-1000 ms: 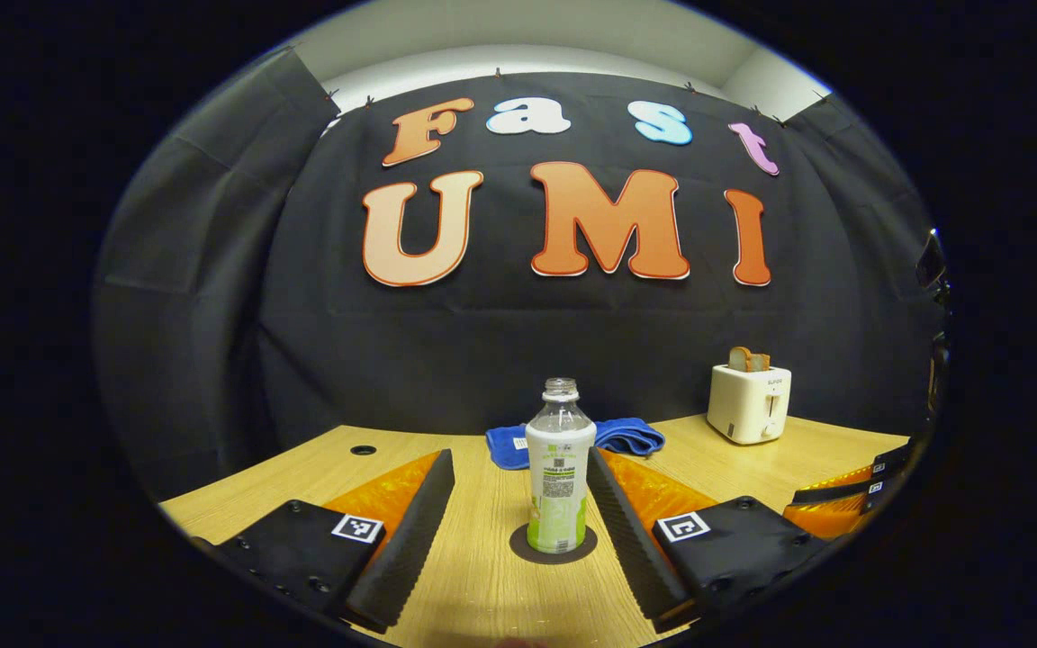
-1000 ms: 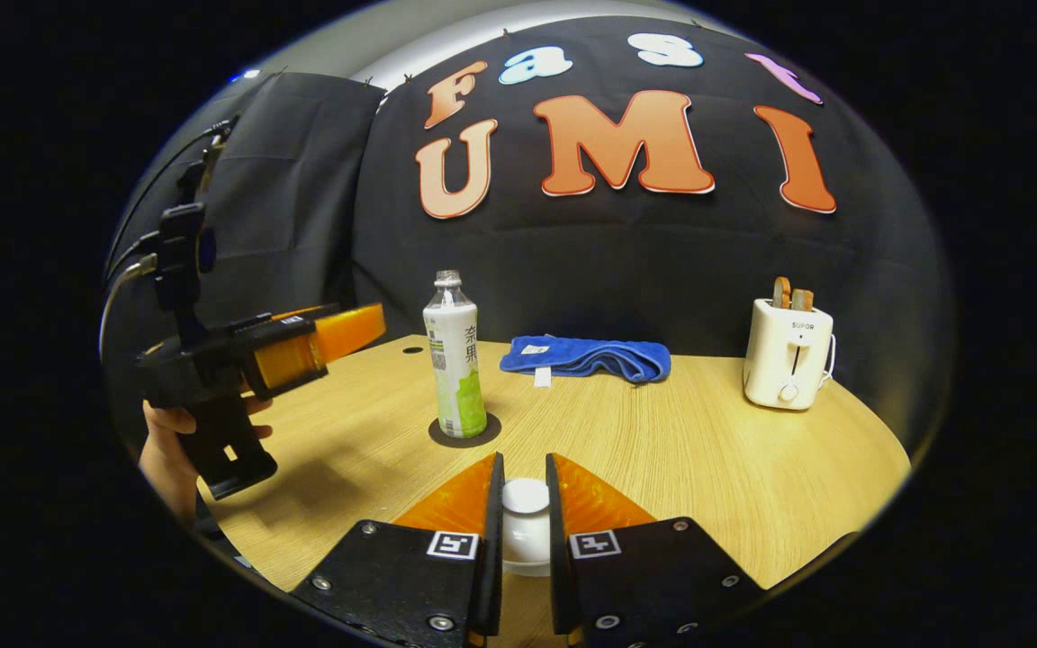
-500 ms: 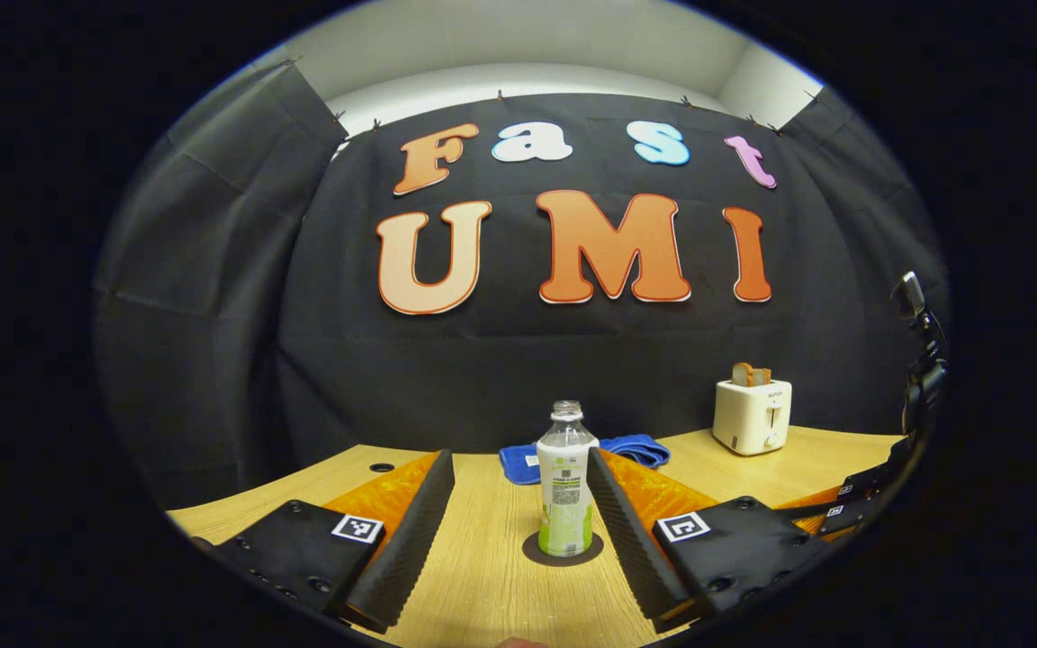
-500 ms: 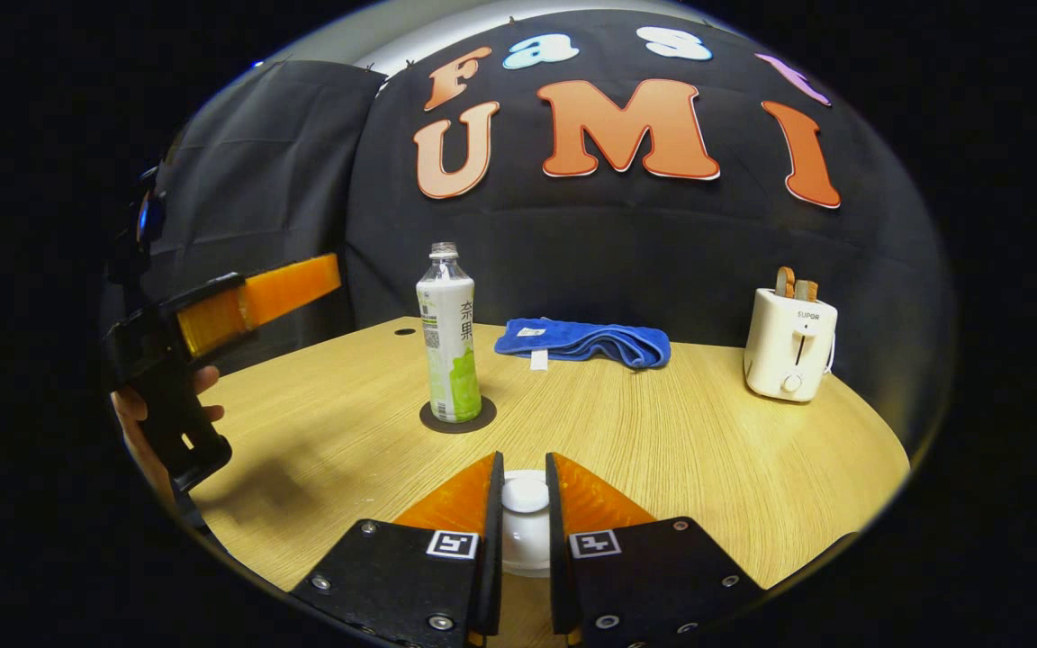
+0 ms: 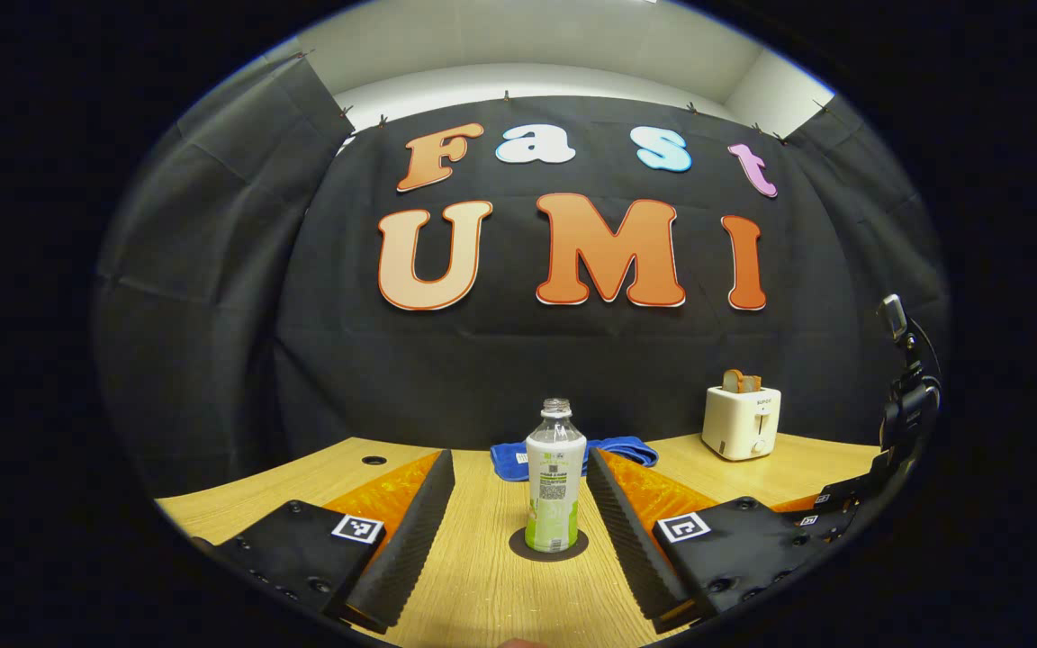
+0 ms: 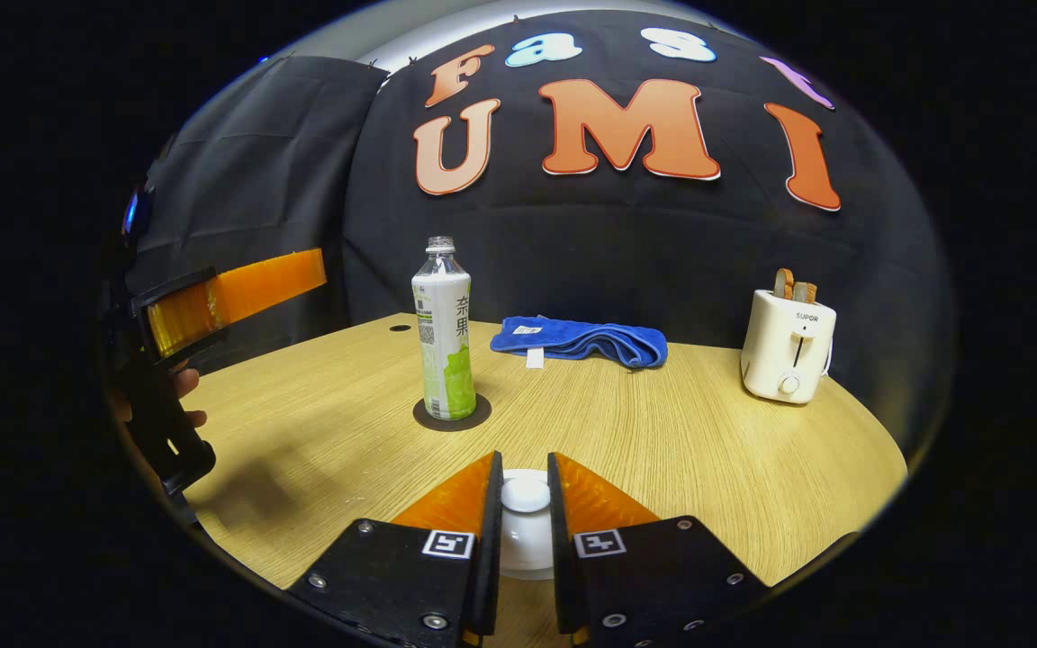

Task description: Open the teacup lid with one hand, grasp the water bottle and pour water into the teacup with the other hand; after pouring, place the water bottle on the coaster and then close the teacup lid.

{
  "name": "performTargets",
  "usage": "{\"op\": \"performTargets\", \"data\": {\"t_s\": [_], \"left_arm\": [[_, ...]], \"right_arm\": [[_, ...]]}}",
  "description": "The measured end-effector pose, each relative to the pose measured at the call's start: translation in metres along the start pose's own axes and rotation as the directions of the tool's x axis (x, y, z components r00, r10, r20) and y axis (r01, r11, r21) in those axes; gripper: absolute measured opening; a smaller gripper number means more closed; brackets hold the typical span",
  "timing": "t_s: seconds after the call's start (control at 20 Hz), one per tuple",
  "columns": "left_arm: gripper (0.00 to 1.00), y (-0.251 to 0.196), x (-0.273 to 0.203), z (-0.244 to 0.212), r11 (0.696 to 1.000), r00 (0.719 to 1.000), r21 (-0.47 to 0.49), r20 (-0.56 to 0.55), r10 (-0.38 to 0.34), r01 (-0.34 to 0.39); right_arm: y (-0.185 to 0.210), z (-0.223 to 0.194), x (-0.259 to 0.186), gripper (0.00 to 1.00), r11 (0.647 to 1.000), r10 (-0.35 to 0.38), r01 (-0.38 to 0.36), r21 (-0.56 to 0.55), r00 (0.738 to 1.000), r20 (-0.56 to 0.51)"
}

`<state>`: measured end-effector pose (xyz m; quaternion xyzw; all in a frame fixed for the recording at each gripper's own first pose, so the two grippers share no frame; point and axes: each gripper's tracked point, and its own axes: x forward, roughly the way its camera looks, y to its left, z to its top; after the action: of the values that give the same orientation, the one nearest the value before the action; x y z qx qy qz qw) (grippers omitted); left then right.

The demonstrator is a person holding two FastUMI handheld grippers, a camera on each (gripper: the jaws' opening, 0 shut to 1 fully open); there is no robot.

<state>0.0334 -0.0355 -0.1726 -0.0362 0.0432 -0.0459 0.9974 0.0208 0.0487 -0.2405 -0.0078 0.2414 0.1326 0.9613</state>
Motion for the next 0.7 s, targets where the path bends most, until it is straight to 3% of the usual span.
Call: {"op": "performTargets", "data": {"t_s": [0.15, 0.35, 0.4, 0.45, 0.5, 0.7], "left_arm": [[0.95, -0.001, -0.003, -0.001, 1.0, 1.0, 0.003, -0.003, -0.009, 0.009], [0.95, 0.001, -0.005, 0.002, 1.0, 1.0, -0.002, -0.003, -0.012, 0.012], [0.94, 0.0, -0.007, 0.005, 1.0, 1.0, -0.007, 0.0, -0.019, 0.019], [0.95, 0.0, -0.009, 0.007, 1.0, 1.0, -0.016, 0.003, -0.022, 0.022], [0.95, 0.002, -0.011, 0.009, 0.999, 1.0, -0.028, 0.002, -0.024, 0.024], [0.95, 0.015, -0.024, 0.019, 1.0, 1.0, -0.023, -0.005, 0.007, -0.008]], "right_arm": [[-0.002, 0.004, -0.003, 0.33, 0.999, 0.004, -0.004, 0.036, 1.0, 0.003], [0.004, 0.024, -0.017, 0.54, 1.0, 0.017, -0.017, -0.002, 0.998, 0.055], [0.001, 0.033, -0.022, 0.6, 1.0, 0.003, -0.001, -0.022, 0.997, 0.08], [0.001, 0.043, -0.028, 0.6, 0.999, -0.002, 0.006, -0.031, 0.994, 0.113], [0.003, 0.054, -0.033, 0.69, 1.0, -0.003, 0.008, -0.029, 0.989, 0.147], [-0.003, 0.096, -0.057, 0.77, 0.999, -0.045, 0.043, 0.016, 0.962, 0.27]]}}
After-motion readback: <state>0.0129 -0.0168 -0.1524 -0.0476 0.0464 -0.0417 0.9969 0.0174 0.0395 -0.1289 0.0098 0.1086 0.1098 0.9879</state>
